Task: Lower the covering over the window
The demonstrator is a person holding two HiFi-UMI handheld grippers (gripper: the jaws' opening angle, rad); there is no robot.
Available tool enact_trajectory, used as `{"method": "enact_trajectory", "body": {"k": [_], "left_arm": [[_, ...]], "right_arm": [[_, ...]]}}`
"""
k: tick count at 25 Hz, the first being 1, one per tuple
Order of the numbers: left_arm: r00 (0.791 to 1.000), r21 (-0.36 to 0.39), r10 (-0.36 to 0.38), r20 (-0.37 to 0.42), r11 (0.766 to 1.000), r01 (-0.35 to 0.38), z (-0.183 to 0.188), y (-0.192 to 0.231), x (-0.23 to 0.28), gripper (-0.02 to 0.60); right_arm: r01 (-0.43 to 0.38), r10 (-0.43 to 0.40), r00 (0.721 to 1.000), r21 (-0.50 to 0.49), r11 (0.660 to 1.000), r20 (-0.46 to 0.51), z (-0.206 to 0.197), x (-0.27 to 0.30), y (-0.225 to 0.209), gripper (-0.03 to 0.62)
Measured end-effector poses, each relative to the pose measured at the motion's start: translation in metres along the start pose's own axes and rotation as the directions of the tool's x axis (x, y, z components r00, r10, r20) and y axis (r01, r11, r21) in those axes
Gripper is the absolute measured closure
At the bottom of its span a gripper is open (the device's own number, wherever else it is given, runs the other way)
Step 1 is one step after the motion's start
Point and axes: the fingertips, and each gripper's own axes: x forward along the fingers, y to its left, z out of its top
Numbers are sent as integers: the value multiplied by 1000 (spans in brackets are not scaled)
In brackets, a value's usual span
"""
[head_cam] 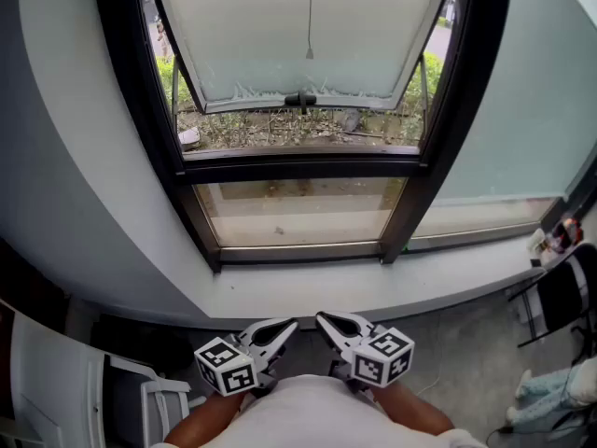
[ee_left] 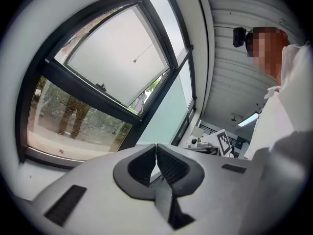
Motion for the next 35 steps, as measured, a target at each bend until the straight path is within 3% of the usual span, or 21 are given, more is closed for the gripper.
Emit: {"method": "enact_trajectory", "body": {"k": [16, 35], "left_arm": [[998, 20, 54, 36, 998, -54, 9, 14, 2, 565], [983, 36, 160, 88, 986, -163, 6, 13, 40, 561]], "right_arm": [[-35, 35, 999, 10, 999, -4, 0, 2, -11, 571], [-32, 30, 999, -41, 999, -43, 5, -22, -67, 526]]}}
